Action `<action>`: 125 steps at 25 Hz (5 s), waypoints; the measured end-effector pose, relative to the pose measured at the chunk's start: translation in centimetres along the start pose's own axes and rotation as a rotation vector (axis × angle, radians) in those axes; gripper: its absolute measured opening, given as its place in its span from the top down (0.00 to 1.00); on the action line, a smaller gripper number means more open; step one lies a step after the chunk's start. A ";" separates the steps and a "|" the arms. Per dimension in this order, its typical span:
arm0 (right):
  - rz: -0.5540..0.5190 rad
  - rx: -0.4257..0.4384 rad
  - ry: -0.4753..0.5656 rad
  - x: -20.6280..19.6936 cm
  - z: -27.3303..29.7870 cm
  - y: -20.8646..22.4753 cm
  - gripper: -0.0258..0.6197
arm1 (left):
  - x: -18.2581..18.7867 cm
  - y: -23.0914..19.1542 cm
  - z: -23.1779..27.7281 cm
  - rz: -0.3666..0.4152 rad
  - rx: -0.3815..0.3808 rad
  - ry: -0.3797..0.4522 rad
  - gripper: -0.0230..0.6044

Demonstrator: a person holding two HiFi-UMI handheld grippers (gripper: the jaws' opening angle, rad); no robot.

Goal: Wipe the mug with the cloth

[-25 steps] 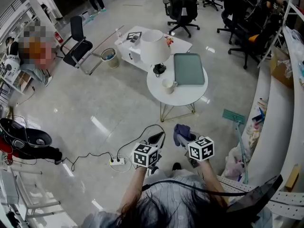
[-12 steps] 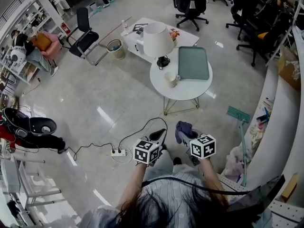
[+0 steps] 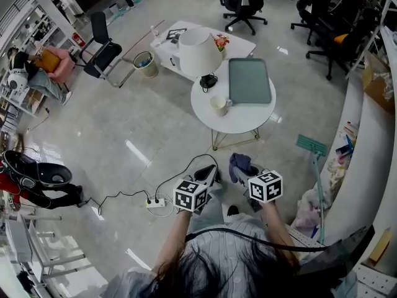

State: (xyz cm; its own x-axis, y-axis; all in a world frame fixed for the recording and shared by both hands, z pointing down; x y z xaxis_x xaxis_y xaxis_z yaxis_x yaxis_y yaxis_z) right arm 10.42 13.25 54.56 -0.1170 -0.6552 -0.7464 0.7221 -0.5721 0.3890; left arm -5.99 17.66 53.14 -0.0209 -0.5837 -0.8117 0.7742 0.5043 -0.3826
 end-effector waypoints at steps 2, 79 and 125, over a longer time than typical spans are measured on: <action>0.009 -0.010 -0.007 0.6 0.9 0.5 0.84 | 0.6 -1.0 0.7 0.000 -0.010 -0.010 0.93; -0.050 -0.133 -0.309 14.8 24.7 13.1 0.84 | 16.2 -28.3 25.0 0.520 -0.245 -0.712 0.93; -0.009 -0.125 -0.325 13.7 26.3 12.2 0.84 | 14.9 -31.0 22.6 -0.182 0.112 -0.519 0.90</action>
State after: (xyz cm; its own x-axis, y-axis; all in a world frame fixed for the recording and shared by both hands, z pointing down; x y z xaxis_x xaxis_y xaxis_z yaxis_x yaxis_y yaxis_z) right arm -0.29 -15.70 63.28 -0.3202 -0.7847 -0.5308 0.7957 -0.5268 0.2989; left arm -16.02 -21.03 62.87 0.1321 -0.9058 -0.4026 0.8501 0.3124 -0.4239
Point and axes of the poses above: the fingertips, and each gripper's own axes: z forward along the fingers, y to its right, x out of its top, the point moved 7 cm from there along -z, backward along the fingers, and after that the axes turned 12 degrees about -x, right-handed, at the moved point
